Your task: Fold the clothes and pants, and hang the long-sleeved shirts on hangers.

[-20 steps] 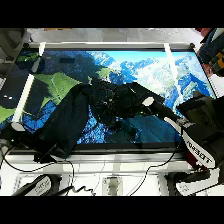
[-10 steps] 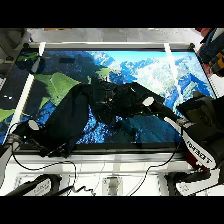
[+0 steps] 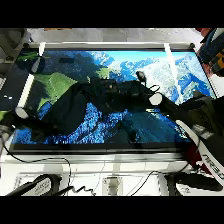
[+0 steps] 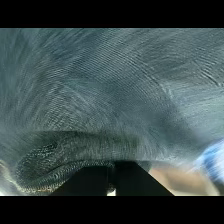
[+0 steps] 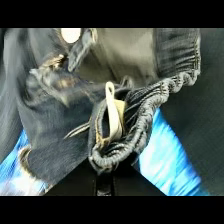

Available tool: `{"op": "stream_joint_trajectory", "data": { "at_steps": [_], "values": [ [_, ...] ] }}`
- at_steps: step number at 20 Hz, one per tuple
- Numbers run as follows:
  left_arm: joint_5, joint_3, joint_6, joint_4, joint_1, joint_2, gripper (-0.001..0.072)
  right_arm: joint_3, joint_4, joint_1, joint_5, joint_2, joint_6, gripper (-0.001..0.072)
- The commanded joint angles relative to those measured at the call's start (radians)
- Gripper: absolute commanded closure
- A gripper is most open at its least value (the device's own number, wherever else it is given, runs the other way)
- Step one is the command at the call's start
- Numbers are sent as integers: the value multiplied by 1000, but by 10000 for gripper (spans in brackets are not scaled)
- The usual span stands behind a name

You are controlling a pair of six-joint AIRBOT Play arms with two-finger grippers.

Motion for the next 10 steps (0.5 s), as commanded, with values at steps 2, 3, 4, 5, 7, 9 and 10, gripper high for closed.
{"op": "stream_joint_trajectory", "data": {
  "at_steps": [2,3,4,5,7,9,10],
  "values": [
    [47,404,30,173,92,1,680,23,-135,-114,-128,153,4,686],
    [85,500,33,207,105,1,680,43,-137,-157,-109,183,4,686],
    [121,576,34,224,115,1,680,69,-137,-207,-84,214,4,686],
    [157,641,34,237,125,1,680,94,-137,-253,-56,243,4,686],
    [206,702,35,277,138,1,680,134,-144,-349,25,305,4,686],
    [206,700,93,297,158,-5,680,143,-192,-433,120,365,4,686],
    [193,695,144,297,167,-13,680,143,-218,-468,186,390,4,686]
  ]
}}
